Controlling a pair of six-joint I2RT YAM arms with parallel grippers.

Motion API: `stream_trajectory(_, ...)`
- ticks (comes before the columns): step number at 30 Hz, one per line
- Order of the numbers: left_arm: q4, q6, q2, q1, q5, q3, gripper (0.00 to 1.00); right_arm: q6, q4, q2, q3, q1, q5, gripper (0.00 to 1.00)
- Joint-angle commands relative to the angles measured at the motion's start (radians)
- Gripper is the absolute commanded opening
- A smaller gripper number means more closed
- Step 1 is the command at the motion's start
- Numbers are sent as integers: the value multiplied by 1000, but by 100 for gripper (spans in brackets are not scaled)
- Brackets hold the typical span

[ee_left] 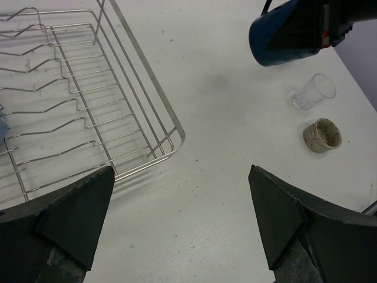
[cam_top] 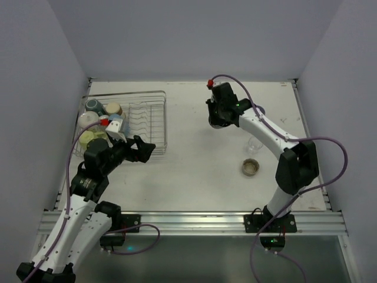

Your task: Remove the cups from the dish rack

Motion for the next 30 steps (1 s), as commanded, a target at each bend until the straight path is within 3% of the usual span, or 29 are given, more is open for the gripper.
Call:
stream_trajectory(1,10,40,-18,-7,13,-1,100,-157,-148,78,139,-60,0,0)
stream_trajectory(7,8,42,-15,-30,6,-1,100,-246,-212,221,271,-120,-21,0)
stream_trajectory(18,8,44,24,-31,-28,8,100,-278,-211,371,314,-188,-75,3)
stream_trajectory(26,4,47,48,-30,-89,17,100,-301,-209,395,319,-192,-73,28)
stream_trajectory(30,-14,39,74,-30,-143,28,100,-293,-200,364,308,-192,-72,35)
